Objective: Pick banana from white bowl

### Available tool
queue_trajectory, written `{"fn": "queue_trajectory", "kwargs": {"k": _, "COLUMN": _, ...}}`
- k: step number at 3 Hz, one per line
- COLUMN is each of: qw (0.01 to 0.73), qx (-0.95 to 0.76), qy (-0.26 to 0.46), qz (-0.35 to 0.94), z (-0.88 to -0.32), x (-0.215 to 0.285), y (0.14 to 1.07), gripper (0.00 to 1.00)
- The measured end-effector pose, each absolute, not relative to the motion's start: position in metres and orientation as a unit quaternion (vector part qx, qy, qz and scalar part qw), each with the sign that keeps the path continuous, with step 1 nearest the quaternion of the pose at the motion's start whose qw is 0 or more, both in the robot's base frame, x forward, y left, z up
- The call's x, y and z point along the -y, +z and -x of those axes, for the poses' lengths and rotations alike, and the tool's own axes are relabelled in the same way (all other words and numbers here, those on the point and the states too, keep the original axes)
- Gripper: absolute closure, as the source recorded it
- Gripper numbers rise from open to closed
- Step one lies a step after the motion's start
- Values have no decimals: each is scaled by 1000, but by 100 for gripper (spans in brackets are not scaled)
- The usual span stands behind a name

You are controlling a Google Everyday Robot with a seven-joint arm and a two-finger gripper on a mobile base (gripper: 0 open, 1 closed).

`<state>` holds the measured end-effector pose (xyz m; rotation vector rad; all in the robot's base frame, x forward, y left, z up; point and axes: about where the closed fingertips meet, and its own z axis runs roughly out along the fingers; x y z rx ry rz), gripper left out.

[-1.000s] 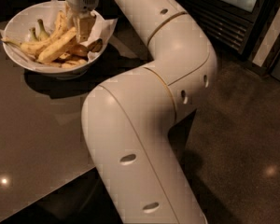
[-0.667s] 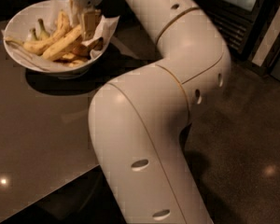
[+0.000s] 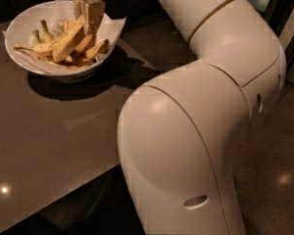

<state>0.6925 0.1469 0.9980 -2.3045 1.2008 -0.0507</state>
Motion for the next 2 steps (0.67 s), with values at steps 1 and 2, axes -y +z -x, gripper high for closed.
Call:
{"fn": "queue_trajectory", "kwargs": {"k": 1, "qw": 268, "qx": -445, "qy": -19, "qz": 854, "z": -692, "x": -147, "y": 998, "gripper": 100}}
{"fn": "queue_trajectory", "kwargs": {"k": 2, "qw": 274, "qx": -442, "qy": -23, "qz": 854, "z": -689, "x": -152, "y": 1006, "gripper": 100}}
